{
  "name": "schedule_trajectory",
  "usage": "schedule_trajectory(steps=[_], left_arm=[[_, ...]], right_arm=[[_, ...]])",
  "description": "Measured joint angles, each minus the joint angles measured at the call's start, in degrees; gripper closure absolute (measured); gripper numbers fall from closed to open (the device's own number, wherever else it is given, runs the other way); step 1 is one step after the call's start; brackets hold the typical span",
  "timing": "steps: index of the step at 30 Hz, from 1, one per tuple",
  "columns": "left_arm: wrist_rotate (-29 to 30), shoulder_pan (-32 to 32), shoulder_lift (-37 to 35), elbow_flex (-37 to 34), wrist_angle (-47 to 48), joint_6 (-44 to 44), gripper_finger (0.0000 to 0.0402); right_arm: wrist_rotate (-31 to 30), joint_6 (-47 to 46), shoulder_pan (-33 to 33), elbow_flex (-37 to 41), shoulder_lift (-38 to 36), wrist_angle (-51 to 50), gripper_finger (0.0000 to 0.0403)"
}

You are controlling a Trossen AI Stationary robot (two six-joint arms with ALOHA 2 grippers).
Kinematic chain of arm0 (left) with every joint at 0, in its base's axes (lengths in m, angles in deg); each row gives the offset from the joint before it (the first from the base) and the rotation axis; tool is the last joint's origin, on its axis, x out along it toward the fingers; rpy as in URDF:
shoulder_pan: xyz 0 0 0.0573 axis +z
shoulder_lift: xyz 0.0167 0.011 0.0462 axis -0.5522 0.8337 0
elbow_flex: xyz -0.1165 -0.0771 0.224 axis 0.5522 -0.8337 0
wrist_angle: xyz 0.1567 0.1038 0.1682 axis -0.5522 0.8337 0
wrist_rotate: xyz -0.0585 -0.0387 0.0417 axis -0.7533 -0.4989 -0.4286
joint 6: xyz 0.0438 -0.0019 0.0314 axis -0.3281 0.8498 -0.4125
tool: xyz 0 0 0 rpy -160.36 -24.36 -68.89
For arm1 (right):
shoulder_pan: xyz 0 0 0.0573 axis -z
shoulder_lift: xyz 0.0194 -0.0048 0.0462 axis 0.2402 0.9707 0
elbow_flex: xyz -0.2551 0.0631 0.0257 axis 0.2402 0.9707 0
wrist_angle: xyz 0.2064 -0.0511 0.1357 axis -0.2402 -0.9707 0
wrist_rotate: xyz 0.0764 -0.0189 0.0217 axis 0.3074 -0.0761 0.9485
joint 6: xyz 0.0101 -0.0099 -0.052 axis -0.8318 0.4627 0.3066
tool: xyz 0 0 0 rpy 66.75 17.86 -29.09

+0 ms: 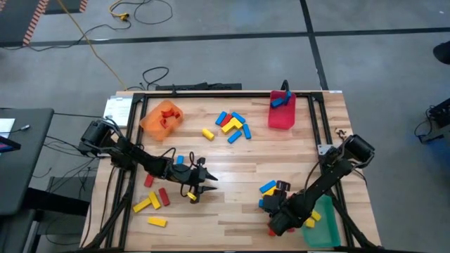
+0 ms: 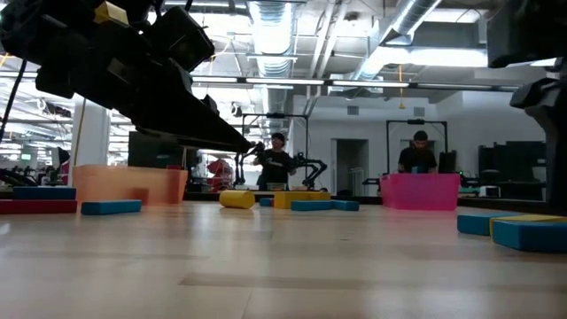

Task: Sort blocks
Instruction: Put the blue block into the red bin

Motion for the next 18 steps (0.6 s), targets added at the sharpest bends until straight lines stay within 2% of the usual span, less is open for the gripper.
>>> schedule_trajectory(steps=[18], left_arm=[[0.0,-0.2,0.0,0.0,0.1,0.0,0.0236]], right_arm=[[0.0,0.0,0.2,0.1,0.0,2.7,0.0186]])
